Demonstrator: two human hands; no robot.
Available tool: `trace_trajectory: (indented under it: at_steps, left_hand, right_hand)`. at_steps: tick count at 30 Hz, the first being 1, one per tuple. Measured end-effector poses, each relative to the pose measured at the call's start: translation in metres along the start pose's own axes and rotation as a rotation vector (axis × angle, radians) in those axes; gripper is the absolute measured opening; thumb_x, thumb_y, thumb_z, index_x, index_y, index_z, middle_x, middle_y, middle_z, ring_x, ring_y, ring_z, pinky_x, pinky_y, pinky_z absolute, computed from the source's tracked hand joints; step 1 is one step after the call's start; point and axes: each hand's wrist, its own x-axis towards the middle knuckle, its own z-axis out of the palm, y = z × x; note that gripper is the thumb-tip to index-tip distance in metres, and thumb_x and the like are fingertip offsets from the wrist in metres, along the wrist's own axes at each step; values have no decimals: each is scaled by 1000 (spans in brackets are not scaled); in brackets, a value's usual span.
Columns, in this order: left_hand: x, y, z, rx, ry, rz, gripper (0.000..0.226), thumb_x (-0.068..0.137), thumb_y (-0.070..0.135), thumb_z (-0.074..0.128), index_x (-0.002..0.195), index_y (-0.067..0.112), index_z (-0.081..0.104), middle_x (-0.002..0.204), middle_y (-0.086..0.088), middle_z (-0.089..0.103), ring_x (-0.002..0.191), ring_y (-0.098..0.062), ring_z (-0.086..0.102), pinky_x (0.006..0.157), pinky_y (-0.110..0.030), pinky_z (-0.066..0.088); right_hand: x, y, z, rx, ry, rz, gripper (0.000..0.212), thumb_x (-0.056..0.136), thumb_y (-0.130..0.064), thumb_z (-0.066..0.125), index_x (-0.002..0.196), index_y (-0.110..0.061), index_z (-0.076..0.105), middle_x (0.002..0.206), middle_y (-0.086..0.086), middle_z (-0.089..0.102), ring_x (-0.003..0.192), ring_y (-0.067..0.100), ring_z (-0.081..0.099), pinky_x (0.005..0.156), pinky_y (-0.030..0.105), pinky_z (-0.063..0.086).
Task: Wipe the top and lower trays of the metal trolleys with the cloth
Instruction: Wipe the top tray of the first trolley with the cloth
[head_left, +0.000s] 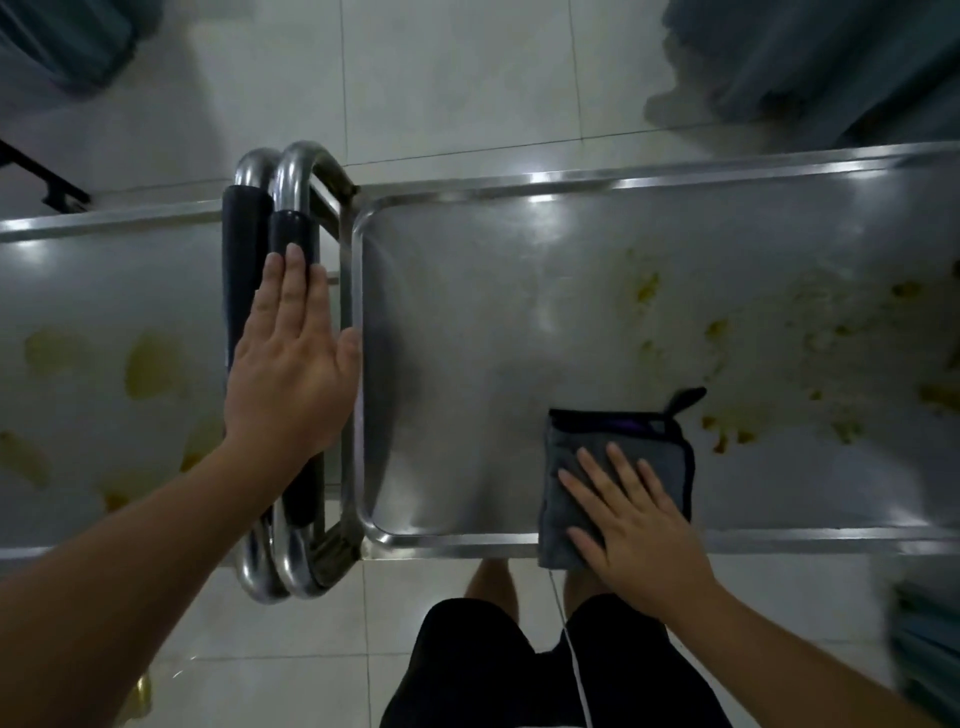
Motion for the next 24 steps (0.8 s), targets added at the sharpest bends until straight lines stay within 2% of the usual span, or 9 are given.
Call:
trace_trajectory:
  at_steps: [5, 8, 12, 15, 18, 21, 24]
  left_hand:
    - [0, 3, -3, 0, 14, -16, 72, 111, 51, 18, 168, 8, 9, 177, -7, -9, 161, -14, -17, 131, -36, -7]
    - [1, 7, -5, 20, 12, -25, 72, 111, 50, 22, 168, 6, 12, 177, -9, -6, 161, -15, -16, 130, -34, -8]
    - [-1, 7, -4, 36, 33, -18, 72, 111, 49, 23, 167, 5, 13, 177, -10, -5, 162, -15, -15, 128, -29, -12]
    - [0, 6, -4, 46, 47, -9, 72, 111, 49, 22, 167, 5, 14, 177, -11, -4, 162, -16, -14, 127, -27, -14]
    - [0, 6, -4, 61, 44, -11, 72, 111, 50, 21, 167, 6, 13, 177, -10, -5, 162, -16, -15, 127, -27, -15]
    - [0, 8, -5, 55, 30, -18, 73, 110, 51, 21, 168, 6, 13, 177, -10, -5, 162, -16, -15, 129, -31, -11]
    - [0, 8, -8, 42, 22, -23, 73, 110, 51, 20, 168, 7, 13, 177, -9, -6, 162, -16, -15, 130, -34, -8]
  right_hand:
    - [53, 42, -21, -30, 44, -66, 68, 103, -59, 40, 164, -32, 25, 173, -2, 16, 159, 28, 12, 127, 53, 14]
    - [118, 80, -51, -59, 85, -22, 69, 101, -59, 40, 163, -30, 29, 171, 2, 21, 159, 30, 14, 127, 51, 13]
    - [219, 141, -104, -40, 42, 84, 73, 102, -69, 13, 165, -35, 8, 174, -2, 4, 160, 26, 1, 128, 46, 2]
    - [259, 171, -129, -65, 41, 88, 78, 98, -74, 0, 165, -35, 2, 174, -4, -3, 160, 25, -4, 127, 48, 2]
    - [252, 170, -125, -65, 34, 70, 77, 98, -74, 0, 165, -35, -1, 174, -4, -4, 160, 26, -6, 128, 48, 1]
    - [205, 157, -106, -78, 37, 42, 72, 102, -71, 5, 164, -36, -4, 174, -3, -2, 160, 25, -6, 128, 48, 2]
    - [134, 138, -79, -84, 26, 17, 71, 104, -65, 17, 166, -32, 7, 174, 0, 8, 160, 27, 0, 128, 51, 8]
